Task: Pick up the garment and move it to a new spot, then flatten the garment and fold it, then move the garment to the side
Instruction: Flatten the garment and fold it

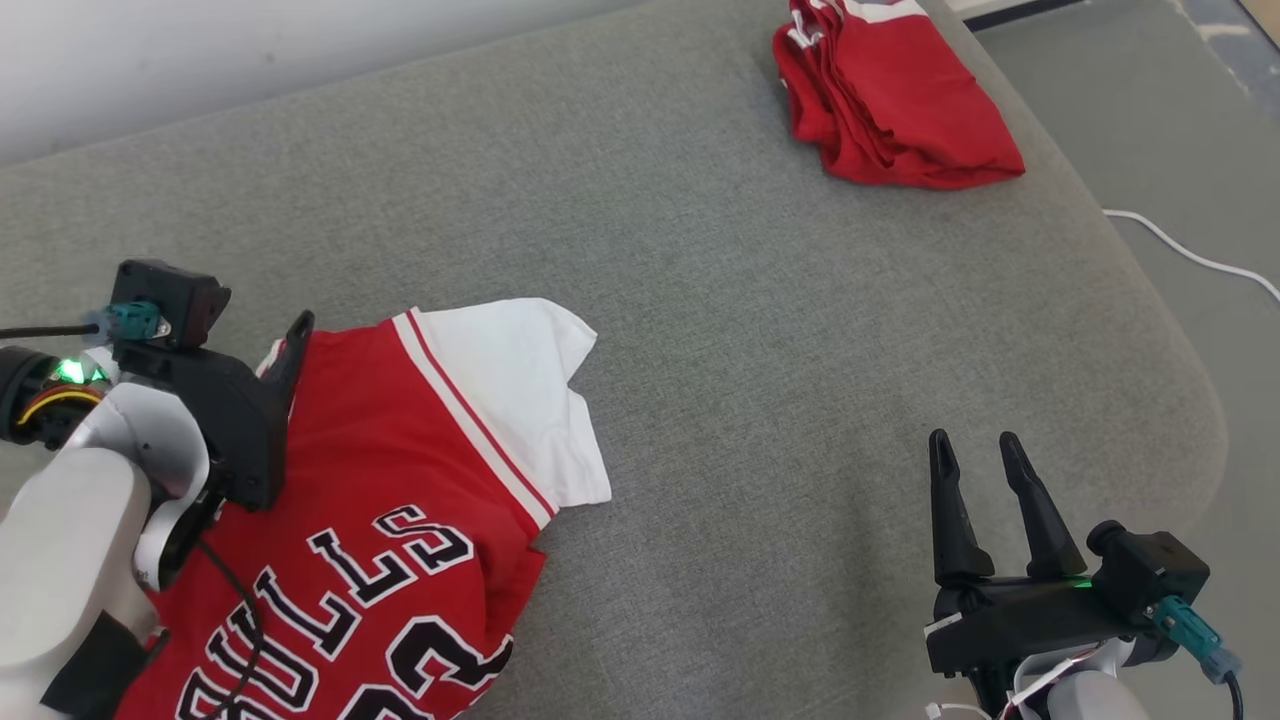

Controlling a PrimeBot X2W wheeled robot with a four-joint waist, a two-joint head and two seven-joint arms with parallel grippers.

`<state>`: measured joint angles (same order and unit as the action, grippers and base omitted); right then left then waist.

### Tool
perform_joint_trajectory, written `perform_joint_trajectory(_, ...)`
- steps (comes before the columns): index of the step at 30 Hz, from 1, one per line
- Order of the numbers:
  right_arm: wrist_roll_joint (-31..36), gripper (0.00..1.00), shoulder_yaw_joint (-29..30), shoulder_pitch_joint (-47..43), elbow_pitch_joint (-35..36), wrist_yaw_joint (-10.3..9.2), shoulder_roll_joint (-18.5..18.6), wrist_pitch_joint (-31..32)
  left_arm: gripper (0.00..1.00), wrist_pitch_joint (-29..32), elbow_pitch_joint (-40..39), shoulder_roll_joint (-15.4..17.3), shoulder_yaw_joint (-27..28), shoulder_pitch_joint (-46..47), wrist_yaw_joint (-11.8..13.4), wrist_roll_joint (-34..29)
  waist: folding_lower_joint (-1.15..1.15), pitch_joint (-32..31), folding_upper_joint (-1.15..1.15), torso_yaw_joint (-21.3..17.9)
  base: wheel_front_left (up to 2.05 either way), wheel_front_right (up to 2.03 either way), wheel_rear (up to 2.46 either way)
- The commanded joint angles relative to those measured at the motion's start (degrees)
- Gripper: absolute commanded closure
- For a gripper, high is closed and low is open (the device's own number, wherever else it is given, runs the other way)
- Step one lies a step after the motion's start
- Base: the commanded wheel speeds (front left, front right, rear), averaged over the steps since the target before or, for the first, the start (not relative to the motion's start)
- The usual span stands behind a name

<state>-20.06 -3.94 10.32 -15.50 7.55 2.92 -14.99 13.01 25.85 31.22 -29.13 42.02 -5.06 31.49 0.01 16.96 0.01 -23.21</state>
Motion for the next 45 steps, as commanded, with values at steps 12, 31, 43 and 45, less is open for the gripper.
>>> perform_joint_trajectory(12,-0.31,0.0,0.48,1.02,0.13,-0.16,-0.04,-0.24,0.54,4.61,6.97,-0.39,-3.77,0.21,-1.68,2.03,-0.01,1.89,-0.01,-1.19,0.0,0.0,0.0)
perform_joint_trajectory(31,3.42,0.0,3.21,0.4,1.1,-0.16,-0.02,-0.14,1.0,-15.31,4.86,4.31,5.61,7.41,4.89,0.85,-0.01,-0.61,-0.01,3.04,0.0,0.0,0.0)
perform_joint_trajectory(43,4.92,0.0,3.94,1.3,1.66,-0.16,-0.04,-0.14,0.0,-22.7,10.26,9.35,8.88,4.9,7.39,-0.09,-0.01,0.61,-0.01,3.26,0.0,0.0,0.0)
perform_joint_trajectory(45,5.14,0.0,4.07,1.32,1.63,-0.16,-0.02,-0.14,0.0,-24.15,10.6,8.64,8.78,4.94,7.48,-0.26,-0.01,0.32,-0.01,3.63,0.0,0.0,0.0)
